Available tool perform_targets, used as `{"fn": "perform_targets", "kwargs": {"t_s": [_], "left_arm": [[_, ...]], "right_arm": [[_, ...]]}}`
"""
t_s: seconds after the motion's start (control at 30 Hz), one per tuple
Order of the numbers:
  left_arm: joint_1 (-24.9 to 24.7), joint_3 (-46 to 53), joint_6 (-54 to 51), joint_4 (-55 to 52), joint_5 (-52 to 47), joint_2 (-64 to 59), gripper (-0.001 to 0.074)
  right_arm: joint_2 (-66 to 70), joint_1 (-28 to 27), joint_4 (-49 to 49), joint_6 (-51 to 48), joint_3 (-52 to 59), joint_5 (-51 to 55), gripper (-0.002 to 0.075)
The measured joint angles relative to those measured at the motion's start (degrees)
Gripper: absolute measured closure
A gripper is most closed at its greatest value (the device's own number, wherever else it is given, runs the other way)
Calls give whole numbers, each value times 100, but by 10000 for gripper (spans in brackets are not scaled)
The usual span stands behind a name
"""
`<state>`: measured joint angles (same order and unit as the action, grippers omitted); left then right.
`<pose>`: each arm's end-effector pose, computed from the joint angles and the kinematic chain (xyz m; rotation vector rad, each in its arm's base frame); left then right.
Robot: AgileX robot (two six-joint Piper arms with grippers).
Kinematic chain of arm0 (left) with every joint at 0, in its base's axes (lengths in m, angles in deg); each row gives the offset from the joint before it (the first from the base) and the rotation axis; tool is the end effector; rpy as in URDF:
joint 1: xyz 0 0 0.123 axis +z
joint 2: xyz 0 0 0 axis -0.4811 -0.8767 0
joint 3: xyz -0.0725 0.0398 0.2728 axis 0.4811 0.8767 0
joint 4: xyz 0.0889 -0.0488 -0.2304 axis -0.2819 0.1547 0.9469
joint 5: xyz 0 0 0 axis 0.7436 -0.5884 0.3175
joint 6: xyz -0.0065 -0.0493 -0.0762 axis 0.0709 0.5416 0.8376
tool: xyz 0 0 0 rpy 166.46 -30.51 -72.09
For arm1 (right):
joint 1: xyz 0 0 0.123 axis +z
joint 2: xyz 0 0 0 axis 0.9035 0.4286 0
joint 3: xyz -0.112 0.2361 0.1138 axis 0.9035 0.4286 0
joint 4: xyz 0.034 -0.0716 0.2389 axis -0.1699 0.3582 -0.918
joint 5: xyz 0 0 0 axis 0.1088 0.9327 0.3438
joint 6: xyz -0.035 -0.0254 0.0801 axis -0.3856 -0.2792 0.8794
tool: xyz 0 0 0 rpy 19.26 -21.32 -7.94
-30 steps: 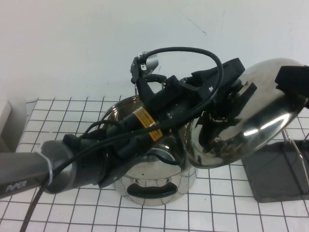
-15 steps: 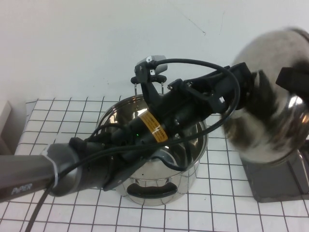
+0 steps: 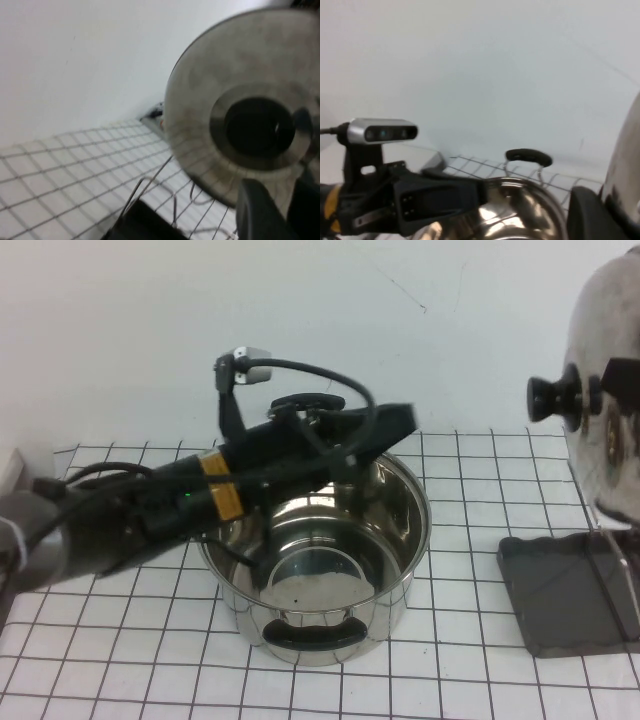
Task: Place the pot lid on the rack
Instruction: Place the pot lid on the pot rack
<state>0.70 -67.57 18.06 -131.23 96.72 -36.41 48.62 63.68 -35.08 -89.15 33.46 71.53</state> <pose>0.2913 -0.2276 0.2633 0.4813 1.5238 -1.5896 0.2307 0.0532 0.3349 -0.2731 1.7632 0.7527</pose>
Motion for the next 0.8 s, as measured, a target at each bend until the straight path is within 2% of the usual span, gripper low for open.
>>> {"fn": "perform_targets", "kwargs": {"t_s": [0.07, 0.17, 0.3, 0.4, 0.57, 0.8], "left_arm": [[319, 0, 291, -686, 0, 0, 631], [726, 0, 776, -1606, 0, 0, 707], [997, 0, 1241, -2637, 12, 0, 729], [1059, 0, 1357, -3039, 49, 11, 732], [1059, 0, 1368, -3172, 95, 45, 735], [1059, 0, 1368, -3161, 98, 45, 736]], "right_arm": [[0, 0, 221, 51, -152, -117, 674], [0, 0, 586, 305, -330, -105, 675], [0, 0, 787, 418, -511, 113, 675], [0, 0, 1156, 681, -537, -105, 675], [143, 0, 1973, 1363, -403, -446, 675], [827, 0, 2087, 1413, -335, -539, 675]]}}
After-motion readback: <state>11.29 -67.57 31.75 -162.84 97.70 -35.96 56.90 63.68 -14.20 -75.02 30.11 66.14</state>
